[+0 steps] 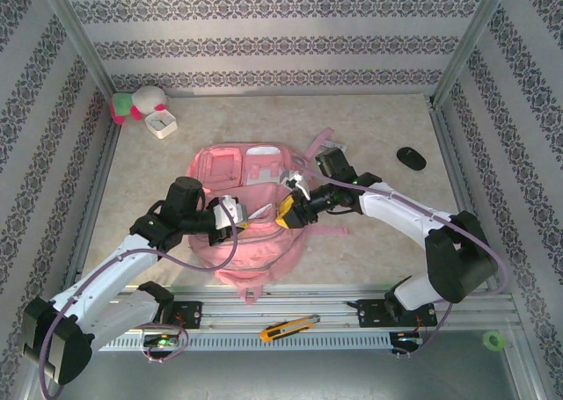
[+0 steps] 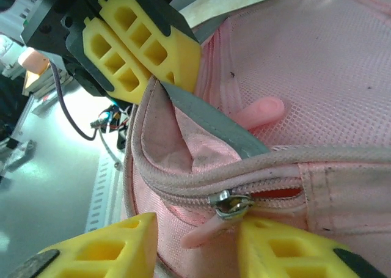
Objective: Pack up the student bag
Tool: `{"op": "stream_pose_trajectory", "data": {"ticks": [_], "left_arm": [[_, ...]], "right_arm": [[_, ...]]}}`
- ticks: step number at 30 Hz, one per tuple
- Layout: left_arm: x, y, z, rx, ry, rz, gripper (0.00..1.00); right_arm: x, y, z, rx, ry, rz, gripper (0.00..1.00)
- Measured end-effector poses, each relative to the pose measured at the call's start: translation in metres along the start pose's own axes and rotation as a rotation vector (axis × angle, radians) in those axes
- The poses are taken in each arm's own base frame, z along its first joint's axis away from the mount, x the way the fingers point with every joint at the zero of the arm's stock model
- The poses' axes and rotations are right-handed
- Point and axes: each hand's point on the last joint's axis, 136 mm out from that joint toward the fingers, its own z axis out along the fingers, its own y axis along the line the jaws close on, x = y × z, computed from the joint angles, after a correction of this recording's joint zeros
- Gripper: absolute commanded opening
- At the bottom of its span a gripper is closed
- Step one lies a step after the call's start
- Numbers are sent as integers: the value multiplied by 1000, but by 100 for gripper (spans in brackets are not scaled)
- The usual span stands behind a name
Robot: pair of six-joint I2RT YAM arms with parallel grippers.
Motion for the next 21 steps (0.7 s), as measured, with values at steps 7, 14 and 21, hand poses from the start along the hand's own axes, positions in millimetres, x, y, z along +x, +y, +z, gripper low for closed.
{"op": "stream_pose_trajectory", "data": {"ticks": [7,14,21], "left_arm": [[1,1,0,-2,3,2,0],[1,1,0,-5,6,2,0],[3,5,2,-19,17,2,0]], "right_arm": [[-1,-11,2,-55,-23,103,29],[-3,-2,-3,-74,-47,128,9],[-4,4,-3,-44,-72,149,0]]}}
